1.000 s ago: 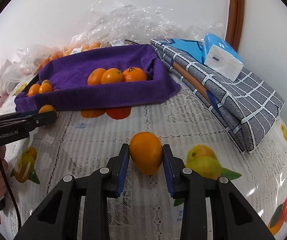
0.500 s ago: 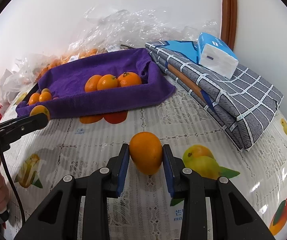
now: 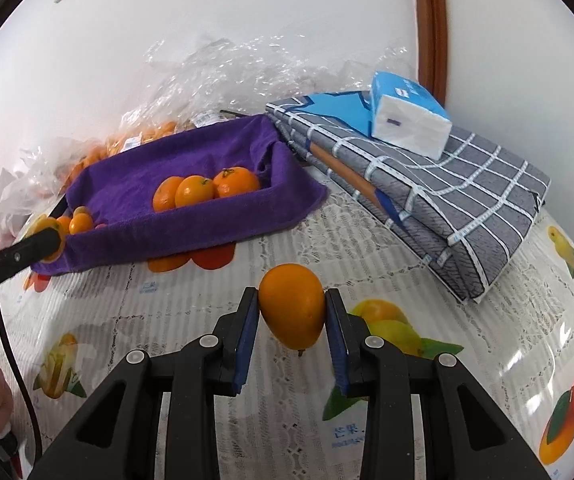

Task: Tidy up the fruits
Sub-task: 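Carry both oranges over the purple towel with both tools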

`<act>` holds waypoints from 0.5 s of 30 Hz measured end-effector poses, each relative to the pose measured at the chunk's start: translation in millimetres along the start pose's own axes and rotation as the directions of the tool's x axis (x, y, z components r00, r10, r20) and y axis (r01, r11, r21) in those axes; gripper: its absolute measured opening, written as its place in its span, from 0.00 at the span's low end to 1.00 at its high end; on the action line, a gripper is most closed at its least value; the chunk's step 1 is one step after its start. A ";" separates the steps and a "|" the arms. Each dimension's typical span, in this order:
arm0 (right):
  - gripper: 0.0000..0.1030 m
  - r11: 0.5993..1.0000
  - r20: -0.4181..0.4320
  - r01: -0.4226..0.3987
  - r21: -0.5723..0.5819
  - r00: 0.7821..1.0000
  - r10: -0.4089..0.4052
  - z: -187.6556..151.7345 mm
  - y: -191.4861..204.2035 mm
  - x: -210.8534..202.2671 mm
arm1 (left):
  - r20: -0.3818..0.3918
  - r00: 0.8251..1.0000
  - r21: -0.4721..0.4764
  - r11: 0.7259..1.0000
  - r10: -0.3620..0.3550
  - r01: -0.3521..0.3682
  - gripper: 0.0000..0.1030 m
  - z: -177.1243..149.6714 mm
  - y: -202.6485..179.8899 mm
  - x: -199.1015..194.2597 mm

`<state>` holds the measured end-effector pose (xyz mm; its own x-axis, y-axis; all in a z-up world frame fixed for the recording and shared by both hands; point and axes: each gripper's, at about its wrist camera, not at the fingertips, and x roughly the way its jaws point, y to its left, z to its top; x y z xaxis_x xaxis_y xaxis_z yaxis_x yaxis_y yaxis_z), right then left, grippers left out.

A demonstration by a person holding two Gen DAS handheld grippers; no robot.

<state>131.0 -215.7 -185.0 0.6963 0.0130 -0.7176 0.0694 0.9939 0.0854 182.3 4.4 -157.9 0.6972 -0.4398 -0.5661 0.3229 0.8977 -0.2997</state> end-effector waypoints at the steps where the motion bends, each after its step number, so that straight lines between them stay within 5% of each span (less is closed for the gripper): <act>1: 0.32 1.000 -0.002 -0.007 -0.010 1.000 0.007 2.1 3.7 0.2 | -0.004 1.000 -0.003 1.000 0.009 -0.009 0.33 1.3 1.6 0.6; 15: 0.32 0.998 0.072 -0.044 -0.048 0.996 0.048 61.6 26.1 8.6 | 0.019 0.995 -0.135 0.986 0.097 -0.093 0.33 33.3 51.7 -15.5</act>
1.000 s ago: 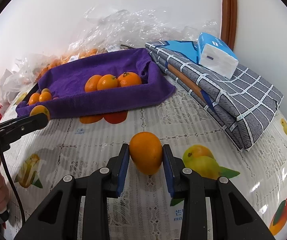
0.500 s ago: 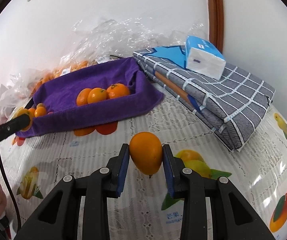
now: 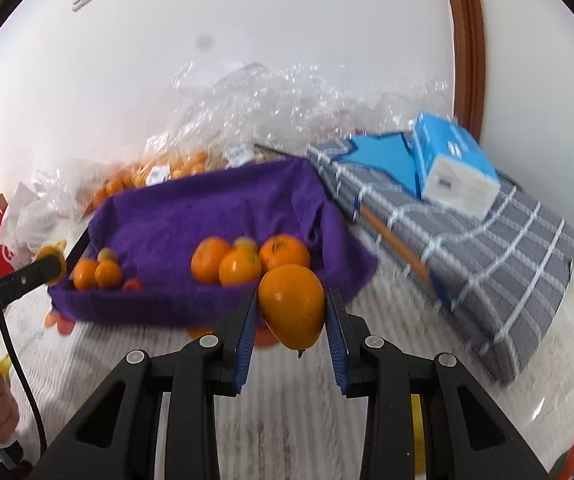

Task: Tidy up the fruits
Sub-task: 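Carry both oranges over the purple towel with both tools, then open both tools to release the oranges onto the purple towel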

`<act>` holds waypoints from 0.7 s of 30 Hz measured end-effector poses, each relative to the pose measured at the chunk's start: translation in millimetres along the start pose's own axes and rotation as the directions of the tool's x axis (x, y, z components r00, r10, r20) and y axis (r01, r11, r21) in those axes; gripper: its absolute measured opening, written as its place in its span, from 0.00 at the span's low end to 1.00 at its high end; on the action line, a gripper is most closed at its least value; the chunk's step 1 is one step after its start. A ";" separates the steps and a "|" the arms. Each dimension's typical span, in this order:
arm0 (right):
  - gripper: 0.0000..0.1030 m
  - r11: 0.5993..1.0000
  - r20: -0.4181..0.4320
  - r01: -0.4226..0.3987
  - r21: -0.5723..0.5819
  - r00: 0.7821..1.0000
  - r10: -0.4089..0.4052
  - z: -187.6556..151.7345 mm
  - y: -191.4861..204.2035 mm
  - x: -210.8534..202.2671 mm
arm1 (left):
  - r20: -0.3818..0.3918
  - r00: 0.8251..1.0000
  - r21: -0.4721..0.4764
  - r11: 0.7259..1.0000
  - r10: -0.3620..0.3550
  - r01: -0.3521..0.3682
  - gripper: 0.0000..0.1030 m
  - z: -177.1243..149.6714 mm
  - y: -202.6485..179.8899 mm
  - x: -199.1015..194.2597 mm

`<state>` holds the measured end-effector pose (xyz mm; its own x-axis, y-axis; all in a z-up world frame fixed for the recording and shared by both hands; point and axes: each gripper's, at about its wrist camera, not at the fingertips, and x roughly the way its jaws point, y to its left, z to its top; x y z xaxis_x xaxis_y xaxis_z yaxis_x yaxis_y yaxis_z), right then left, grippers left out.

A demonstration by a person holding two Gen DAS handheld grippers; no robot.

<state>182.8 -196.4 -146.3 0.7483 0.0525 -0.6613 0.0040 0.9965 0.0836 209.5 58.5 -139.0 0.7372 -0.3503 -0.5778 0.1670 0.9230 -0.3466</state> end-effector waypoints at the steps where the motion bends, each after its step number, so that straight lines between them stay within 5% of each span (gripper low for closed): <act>1: 0.32 1.000 0.001 0.004 -0.007 1.000 -0.004 4.1 -0.1 2.5 | 0.000 1.000 -0.008 1.000 0.004 -0.004 0.33 2.9 2.6 1.1; 13: 0.32 0.996 -0.001 -0.070 -0.062 0.998 0.070 55.4 15.5 57.0 | -0.046 0.997 0.012 0.999 0.054 -0.053 0.33 26.7 -20.2 60.9; 21: 0.32 0.994 -0.026 -0.083 -0.074 0.996 0.081 43.9 15.0 90.3 | -0.058 0.996 -0.003 0.998 0.061 -0.061 0.33 15.2 -21.2 79.8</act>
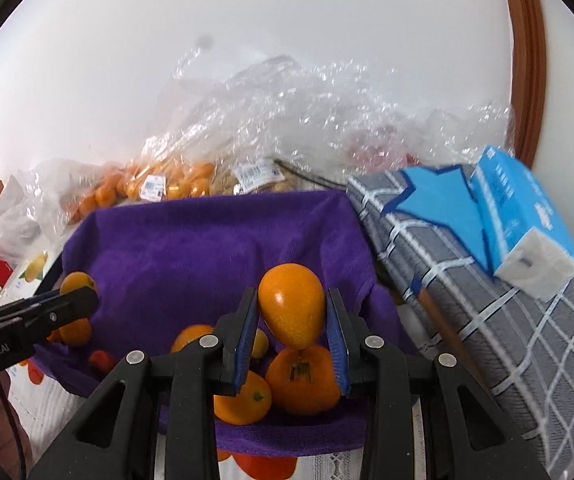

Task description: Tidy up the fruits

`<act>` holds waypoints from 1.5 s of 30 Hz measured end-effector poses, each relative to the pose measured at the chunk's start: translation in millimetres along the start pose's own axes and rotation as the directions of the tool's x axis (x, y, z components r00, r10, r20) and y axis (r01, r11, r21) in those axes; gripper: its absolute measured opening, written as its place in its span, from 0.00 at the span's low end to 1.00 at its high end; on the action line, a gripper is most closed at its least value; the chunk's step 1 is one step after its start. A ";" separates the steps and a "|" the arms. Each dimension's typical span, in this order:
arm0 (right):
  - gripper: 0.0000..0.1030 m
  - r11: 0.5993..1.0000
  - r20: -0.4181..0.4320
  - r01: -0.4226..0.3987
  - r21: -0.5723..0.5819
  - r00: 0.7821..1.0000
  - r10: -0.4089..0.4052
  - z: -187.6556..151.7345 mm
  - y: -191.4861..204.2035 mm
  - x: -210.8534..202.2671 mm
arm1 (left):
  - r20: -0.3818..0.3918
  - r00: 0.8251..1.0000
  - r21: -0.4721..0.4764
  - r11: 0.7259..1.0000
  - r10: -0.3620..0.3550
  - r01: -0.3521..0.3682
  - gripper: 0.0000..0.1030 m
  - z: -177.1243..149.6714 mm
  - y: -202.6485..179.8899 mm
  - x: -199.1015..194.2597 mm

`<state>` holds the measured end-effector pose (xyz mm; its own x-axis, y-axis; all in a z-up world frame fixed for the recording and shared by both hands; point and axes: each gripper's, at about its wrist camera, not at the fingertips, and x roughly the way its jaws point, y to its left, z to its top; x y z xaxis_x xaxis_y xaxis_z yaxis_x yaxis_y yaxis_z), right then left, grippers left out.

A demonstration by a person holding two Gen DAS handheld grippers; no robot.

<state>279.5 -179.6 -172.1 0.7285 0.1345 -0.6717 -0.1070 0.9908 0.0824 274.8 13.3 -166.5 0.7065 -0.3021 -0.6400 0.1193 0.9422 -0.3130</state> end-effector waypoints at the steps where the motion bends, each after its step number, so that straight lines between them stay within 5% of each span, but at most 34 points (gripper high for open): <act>1: 0.32 1.000 -0.001 -0.002 0.000 1.000 0.002 -0.4 -0.2 2.3 | -0.002 1.000 -0.001 1.000 0.001 -0.001 0.33 -0.8 0.4 1.6; 17: 0.33 1.000 -0.010 -0.004 -0.003 1.000 0.004 -7.1 2.1 7.2 | -0.017 0.999 0.075 0.997 0.029 -0.028 0.33 -10.7 -11.6 10.7; 23: 0.44 1.000 0.012 0.014 0.002 1.000 -0.014 -7.7 2.4 -2.9 | 0.006 0.999 0.080 0.996 0.045 -0.045 0.39 -7.5 -12.6 -5.4; 25: 0.47 0.999 0.009 0.038 0.013 0.999 -0.038 -7.1 3.5 -10.5 | 0.021 0.998 0.083 0.995 0.054 -0.055 0.49 -7.7 -12.6 -16.4; 31: 0.59 0.995 -0.013 0.100 -0.016 0.995 -0.100 -11.3 24.4 -61.6 | 0.022 0.994 0.144 0.983 0.111 -0.112 0.59 -22.6 -19.3 -61.3; 38: 0.63 0.996 -0.026 0.083 -0.023 0.996 -0.084 -31.2 51.4 -148.2 | 0.053 0.991 0.093 0.988 0.121 -0.125 0.69 -34.2 -25.9 -138.7; 45: 0.95 0.998 0.062 0.063 -0.004 0.996 -0.063 -49.4 60.9 -228.7 | 0.132 0.975 0.075 0.980 0.176 -0.187 0.82 -51.9 -41.3 -212.5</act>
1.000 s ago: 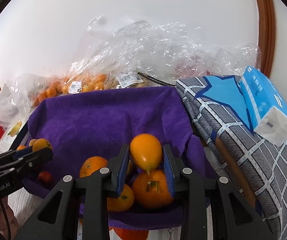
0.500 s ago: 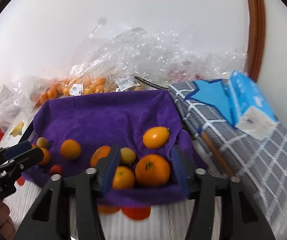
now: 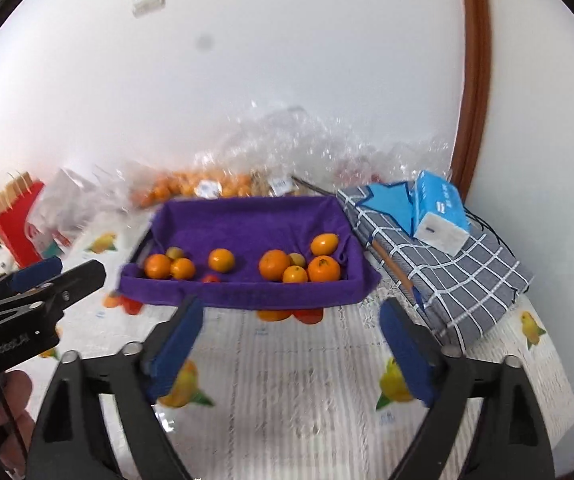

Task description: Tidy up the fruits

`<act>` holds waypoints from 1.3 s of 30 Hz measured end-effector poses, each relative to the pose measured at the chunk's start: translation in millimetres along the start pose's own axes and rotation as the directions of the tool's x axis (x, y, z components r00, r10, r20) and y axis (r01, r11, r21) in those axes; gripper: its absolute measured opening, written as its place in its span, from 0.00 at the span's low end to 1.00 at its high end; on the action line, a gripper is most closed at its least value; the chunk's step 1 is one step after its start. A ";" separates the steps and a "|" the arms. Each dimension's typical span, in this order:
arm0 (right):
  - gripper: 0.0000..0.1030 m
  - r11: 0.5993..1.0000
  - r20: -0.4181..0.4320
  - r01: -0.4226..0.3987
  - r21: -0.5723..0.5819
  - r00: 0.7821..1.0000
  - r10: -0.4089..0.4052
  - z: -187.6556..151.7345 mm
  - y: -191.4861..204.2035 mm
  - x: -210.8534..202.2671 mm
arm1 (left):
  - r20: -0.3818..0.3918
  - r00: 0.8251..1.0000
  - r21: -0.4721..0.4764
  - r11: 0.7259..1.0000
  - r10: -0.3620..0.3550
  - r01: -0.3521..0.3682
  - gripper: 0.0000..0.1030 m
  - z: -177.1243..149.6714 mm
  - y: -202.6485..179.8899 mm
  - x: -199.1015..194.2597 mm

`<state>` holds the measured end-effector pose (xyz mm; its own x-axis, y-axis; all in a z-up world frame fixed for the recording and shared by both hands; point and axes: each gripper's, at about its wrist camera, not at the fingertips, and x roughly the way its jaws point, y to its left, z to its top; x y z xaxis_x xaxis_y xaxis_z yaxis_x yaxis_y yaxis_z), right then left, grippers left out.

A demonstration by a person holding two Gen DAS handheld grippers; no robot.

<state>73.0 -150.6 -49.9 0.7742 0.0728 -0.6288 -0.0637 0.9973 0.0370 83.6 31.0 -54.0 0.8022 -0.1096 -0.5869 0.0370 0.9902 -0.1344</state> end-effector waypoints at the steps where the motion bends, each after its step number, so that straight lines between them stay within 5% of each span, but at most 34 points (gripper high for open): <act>1: 0.97 1.000 -0.002 -0.005 -0.001 1.000 0.005 -1.5 0.3 -9.2 | 0.004 1.000 0.008 1.000 0.012 -0.012 0.84 -1.0 -1.8 -5.6; 10: 0.98 0.998 -0.009 0.016 0.055 1.000 -0.015 -11.1 -8.7 -49.3 | 0.052 0.996 0.044 0.997 0.067 -0.069 0.89 -7.8 -15.7 -51.7; 39: 0.98 0.994 0.006 0.099 0.053 0.995 -0.100 -19.9 -18.4 -73.0 | 0.041 0.997 0.053 0.996 0.069 -0.071 0.89 -11.2 -25.5 -65.7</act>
<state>5.1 -174.5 -20.1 0.7804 -0.0271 -0.6247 0.0470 0.9988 0.0154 23.2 12.0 -21.0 0.8266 -0.0372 -0.5616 0.0111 0.9987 -0.0499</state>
